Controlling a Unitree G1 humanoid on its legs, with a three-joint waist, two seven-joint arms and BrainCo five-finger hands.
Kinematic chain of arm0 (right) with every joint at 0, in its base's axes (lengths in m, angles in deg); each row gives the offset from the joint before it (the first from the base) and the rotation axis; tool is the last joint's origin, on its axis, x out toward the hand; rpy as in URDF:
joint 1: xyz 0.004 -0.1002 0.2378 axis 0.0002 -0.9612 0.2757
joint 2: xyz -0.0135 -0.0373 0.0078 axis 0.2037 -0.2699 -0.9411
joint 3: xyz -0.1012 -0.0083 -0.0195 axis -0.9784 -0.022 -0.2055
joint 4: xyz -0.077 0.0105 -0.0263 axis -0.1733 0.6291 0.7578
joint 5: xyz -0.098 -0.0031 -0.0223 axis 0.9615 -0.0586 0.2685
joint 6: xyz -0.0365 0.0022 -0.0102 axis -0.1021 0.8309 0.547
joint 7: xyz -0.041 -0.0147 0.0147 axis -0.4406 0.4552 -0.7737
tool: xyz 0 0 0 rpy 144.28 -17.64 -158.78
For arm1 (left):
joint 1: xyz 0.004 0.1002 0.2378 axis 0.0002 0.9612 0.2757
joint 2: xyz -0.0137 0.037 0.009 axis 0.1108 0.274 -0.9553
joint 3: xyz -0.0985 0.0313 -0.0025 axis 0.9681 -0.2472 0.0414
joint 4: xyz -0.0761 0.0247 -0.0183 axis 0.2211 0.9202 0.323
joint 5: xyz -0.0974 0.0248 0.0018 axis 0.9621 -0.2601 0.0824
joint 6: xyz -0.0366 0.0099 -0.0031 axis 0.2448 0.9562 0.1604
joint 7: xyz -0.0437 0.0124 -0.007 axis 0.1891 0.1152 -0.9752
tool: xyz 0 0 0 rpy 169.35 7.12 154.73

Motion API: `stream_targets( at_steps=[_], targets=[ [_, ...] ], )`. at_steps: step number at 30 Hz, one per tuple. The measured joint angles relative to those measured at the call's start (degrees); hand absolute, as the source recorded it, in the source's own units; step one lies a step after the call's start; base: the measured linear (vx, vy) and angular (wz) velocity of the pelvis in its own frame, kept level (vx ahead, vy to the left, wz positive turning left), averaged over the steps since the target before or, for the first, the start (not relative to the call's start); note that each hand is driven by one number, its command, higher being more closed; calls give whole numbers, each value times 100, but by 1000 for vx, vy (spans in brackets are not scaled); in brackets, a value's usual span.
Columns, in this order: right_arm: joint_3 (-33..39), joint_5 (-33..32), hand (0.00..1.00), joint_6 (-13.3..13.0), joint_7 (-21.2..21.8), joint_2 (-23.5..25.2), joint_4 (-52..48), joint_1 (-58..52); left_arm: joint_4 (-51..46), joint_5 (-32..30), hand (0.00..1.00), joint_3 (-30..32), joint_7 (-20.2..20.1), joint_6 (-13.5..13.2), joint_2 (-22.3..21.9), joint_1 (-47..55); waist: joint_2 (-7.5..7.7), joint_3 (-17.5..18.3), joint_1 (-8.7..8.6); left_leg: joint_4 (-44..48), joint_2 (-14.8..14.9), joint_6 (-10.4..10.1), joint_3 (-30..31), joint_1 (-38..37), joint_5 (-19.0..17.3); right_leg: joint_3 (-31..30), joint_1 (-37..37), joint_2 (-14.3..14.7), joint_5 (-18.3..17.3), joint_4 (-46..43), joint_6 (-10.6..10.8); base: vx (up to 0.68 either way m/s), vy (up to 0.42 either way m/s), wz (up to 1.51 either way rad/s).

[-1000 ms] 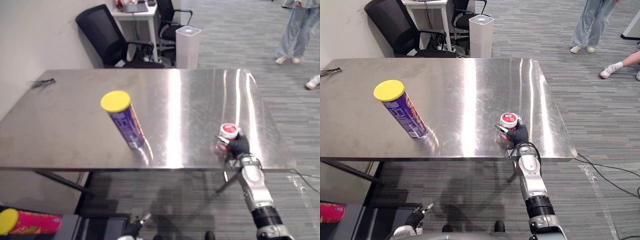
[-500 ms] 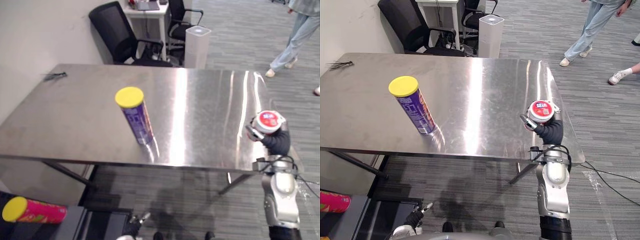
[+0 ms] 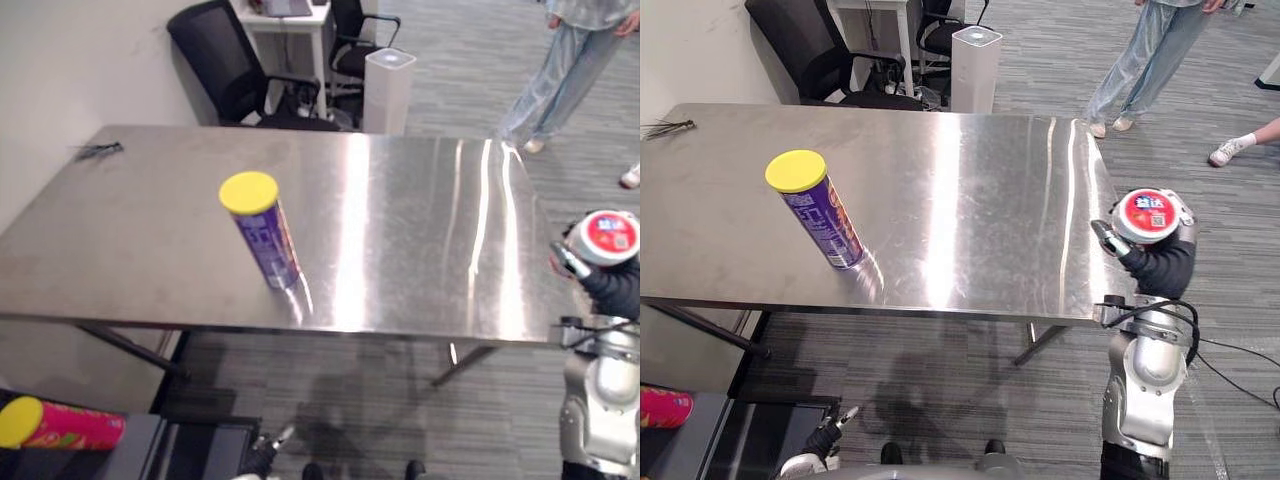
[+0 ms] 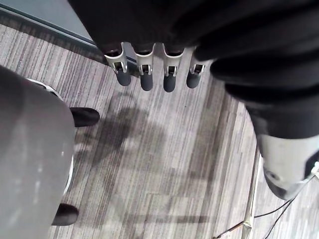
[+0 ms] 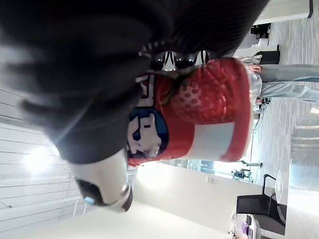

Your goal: Put the gum and the chips on the shelf.

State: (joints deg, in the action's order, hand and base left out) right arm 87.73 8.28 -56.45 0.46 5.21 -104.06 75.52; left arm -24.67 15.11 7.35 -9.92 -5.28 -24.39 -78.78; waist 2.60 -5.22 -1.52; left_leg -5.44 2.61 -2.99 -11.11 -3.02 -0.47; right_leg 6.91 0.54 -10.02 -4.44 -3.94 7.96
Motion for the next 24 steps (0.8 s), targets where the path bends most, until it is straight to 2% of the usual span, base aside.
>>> stream_targets(
  at_steps=[8, 12, 14, 16, 18, 19, 20, 21, 22, 23, 24],
  targets=[
    [56, -5, 100, 1, 58, 83, 46, -208, -17, 16, 0, 23, -1, 2, 2, 30, 30, 51, 12, 19, -8, 10, 101, -24, 26, 97, -77, -19, -5, -42, -4, -14, -7, 6],
    [38, -7, 100, 3, 100, 85, 213, -309, -17, 98, 0, 17, -59, 3, 40, 19, 76, 24, -12, 364, -23, -16, 281, 93, -30, 222, 57, -124, -332, -643, -62, -54, -28, 27],
    [-191, -53, 100, 10, 127, 90, 367, -331, -26, 113, 0, 16, -121, 2, 84, -4, 109, -22, -1, 759, 12, -76, 609, 436, -88, 458, 188, -150, -542, -997, -145, -116, -78, 66],
    [-435, -108, 100, 9, 168, 90, 442, -303, -135, 120, 0, 11, -158, 3, 97, -10, 54, -117, 19, 1039, 85, -123, 998, 827, -70, 801, 239, -82, -604, -1117, -230, -149, -106, 88],
    [-755, -260, 100, 12, 183, 82, 565, -187, -252, 137, 0, 12, -213, -3, 116, -10, -51, -206, 77, 1040, 137, -260, 1470, 1190, 88, 1289, 362, 1, -709, -1324, -385, -249, -165, 122],
    [-879, -283, 100, 13, 190, 74, 564, -38, -299, 247, 0, 26, -220, -1, 127, -13, -109, -254, 182, 798, 263, -269, 1494, 1284, 127, 1530, 509, 37, -767, -1438, -487, -242, -192, 98],
    [-938, -283, 100, 14, 194, 57, 564, 74, -314, 349, 0, 33, -219, 4, 139, -18, -118, -281, 252, 528, 371, -170, 1257, 1294, 63, 1722, 523, 77, -761, -1375, -523, -176, -158, 105],
    [-937, -281, 100, 10, 188, 47, 569, 161, -283, 374, 0, 94, -220, 12, 170, -48, -65, -317, 320, 447, 480, 105, 814, 1308, -88, 1984, 521, -20, -742, -1254, -641, -126, -98, 97],
    [-896, -282, 100, 8, 179, 25, 589, 231, -269, 466, 0, 121, -223, 13, 181, -87, -28, -367, 318, 638, 551, 184, 454, 1437, -104, 2184, 516, -95, -731, -1259, -684, -137, -120, 160],
    [-805, -279, 100, 17, 149, -61, 718, 432, -238, 563, 0, 203, -228, 15, 180, -119, -98, -395, 286, 1761, 769, 330, -267, 1796, -116, 2696, 483, -231, -729, -1360, -756, -160, -147, 161],
    [-785, -278, 100, 27, 112, -99, 761, 492, -239, 558, 0, 205, -228, 11, 181, -93, -125, -418, 299, 2403, 893, 407, -517, 1826, -143, 3000, 421, -297, -750, -1434, -789, -159, -160, 161]
  ],
)
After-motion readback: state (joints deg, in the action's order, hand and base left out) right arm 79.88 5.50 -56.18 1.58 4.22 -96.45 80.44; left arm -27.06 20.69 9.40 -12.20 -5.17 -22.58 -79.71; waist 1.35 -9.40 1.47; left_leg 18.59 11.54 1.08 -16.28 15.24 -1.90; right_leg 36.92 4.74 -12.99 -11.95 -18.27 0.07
